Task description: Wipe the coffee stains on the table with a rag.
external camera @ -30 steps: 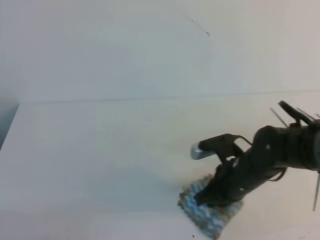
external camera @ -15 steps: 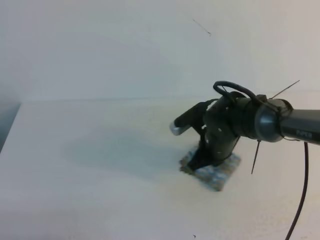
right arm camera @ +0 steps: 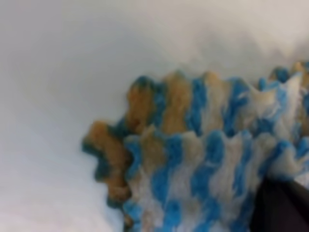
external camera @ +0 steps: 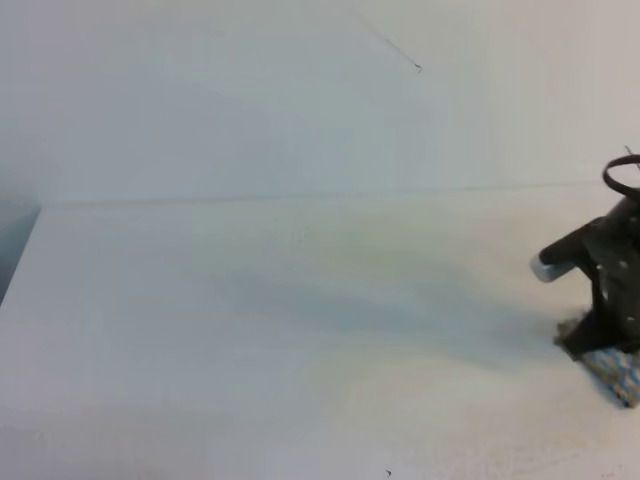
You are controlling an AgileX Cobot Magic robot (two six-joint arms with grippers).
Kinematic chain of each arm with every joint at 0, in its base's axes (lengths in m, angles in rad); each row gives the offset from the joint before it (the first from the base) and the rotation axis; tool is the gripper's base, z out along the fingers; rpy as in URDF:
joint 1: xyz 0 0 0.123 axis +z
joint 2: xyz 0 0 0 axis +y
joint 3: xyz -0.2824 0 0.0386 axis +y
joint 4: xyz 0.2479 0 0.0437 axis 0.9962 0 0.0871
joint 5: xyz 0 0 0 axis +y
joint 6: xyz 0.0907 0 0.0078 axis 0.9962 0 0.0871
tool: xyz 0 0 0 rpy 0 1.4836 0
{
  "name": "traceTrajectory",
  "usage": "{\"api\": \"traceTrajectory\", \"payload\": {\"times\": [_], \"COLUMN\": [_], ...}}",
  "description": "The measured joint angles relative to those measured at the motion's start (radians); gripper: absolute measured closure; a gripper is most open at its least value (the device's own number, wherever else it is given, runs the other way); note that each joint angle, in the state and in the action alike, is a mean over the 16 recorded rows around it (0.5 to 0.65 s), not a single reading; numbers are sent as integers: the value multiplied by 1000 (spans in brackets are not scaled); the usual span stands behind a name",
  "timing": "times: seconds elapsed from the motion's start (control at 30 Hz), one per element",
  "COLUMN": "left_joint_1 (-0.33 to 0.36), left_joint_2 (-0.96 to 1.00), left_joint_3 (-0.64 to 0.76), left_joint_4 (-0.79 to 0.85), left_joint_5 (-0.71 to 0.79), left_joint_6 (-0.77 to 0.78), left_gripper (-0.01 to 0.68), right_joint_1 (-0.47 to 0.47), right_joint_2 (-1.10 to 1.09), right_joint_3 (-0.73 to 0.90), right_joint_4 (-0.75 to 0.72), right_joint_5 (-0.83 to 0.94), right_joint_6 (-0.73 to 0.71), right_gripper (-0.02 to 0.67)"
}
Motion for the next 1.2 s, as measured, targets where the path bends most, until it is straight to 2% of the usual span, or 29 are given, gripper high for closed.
{"api": "traceTrajectory", "payload": {"times": [0.13,0.27,0.57,0.87,1.2], "left_joint_1": [0,0,0,0,0], "left_joint_2": [0,0,0,0,4], "left_joint_3": [0,3,6,6,0], "left_joint_4": [0,0,0,0,0], "left_joint_5": [0,0,1,1,0], "left_joint_6": [0,0,0,0,0], "left_gripper": [674,674,674,674,674], "right_joint_1": [-35,-26,135,297,342], "right_joint_2": [-77,-137,-173,-89,94], "right_joint_3": [142,250,318,157,-199], "right_joint_4": [10,51,281,497,572], "right_joint_5": [-84,-157,-326,-371,-197], "right_joint_6": [-2,-24,-115,-185,-243], "right_gripper": [646,645,643,644,645]}}
